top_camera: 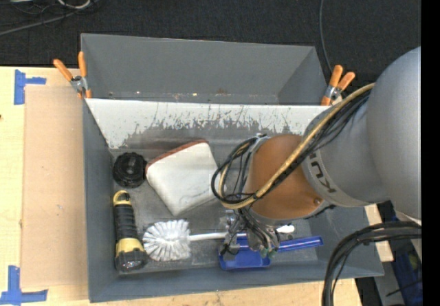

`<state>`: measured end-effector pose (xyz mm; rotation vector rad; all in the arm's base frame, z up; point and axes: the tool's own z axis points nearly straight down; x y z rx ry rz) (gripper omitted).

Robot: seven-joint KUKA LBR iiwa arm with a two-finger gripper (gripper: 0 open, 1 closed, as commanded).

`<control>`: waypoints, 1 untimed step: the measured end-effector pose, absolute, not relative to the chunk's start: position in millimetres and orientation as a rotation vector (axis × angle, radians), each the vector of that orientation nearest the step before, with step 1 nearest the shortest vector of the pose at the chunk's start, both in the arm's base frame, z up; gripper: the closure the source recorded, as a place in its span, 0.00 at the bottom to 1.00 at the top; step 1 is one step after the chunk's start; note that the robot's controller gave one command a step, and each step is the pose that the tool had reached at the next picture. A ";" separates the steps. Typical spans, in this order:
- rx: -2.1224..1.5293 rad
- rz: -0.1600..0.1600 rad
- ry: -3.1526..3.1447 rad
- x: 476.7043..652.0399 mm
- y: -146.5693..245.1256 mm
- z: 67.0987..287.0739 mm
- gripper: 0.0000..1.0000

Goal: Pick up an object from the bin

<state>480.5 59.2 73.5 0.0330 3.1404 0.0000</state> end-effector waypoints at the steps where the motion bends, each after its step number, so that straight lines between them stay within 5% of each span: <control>1: -0.144 0.002 3.140 490.4 43.3 128.4 1.00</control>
Offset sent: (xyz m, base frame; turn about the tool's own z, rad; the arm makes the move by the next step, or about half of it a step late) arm 0.0107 -0.0833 0.0002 -0.0528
